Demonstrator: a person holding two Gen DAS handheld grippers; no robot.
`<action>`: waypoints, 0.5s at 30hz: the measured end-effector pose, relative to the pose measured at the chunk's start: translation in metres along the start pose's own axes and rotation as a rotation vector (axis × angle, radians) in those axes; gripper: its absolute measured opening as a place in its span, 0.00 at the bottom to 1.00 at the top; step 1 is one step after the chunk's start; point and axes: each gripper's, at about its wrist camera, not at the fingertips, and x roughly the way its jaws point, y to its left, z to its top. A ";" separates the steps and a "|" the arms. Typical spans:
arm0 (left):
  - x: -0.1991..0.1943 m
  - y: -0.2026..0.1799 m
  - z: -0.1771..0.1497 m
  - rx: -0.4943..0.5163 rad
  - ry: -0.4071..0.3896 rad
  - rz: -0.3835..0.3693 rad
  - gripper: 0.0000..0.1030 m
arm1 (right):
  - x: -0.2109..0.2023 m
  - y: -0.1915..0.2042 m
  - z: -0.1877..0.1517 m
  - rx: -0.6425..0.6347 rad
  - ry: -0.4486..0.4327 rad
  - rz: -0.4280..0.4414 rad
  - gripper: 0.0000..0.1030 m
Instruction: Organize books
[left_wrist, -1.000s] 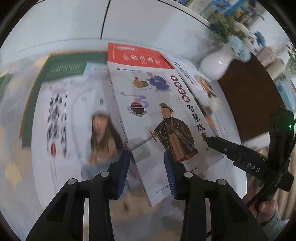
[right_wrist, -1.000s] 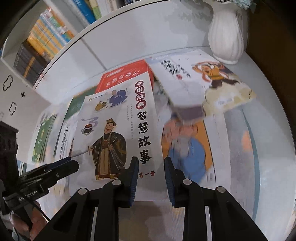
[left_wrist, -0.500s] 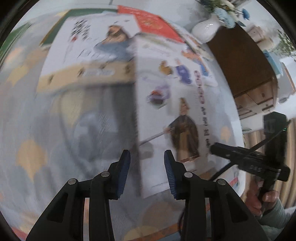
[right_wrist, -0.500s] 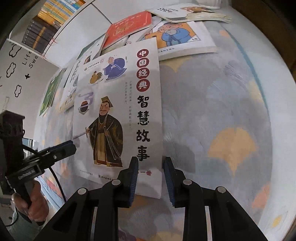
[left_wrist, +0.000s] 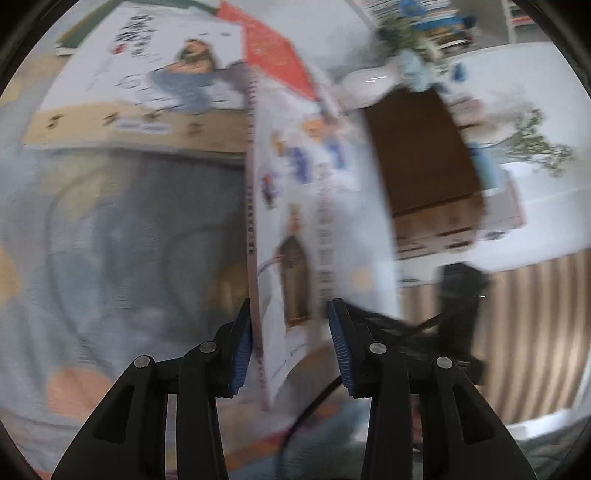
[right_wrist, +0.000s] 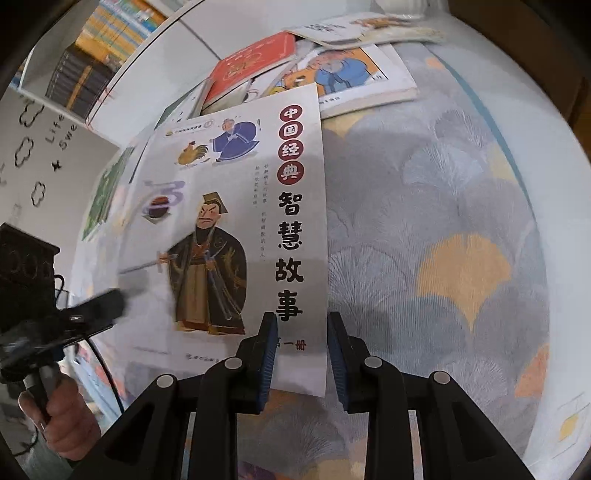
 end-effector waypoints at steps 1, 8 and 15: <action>0.000 -0.004 0.000 0.014 0.005 0.007 0.34 | 0.000 -0.002 -0.001 0.018 -0.001 0.016 0.27; 0.026 -0.014 -0.005 0.063 0.032 0.172 0.07 | 0.001 -0.001 0.001 0.026 0.014 0.028 0.27; 0.018 -0.016 0.002 -0.052 0.012 -0.090 0.06 | -0.006 -0.039 0.007 0.208 0.055 0.209 0.48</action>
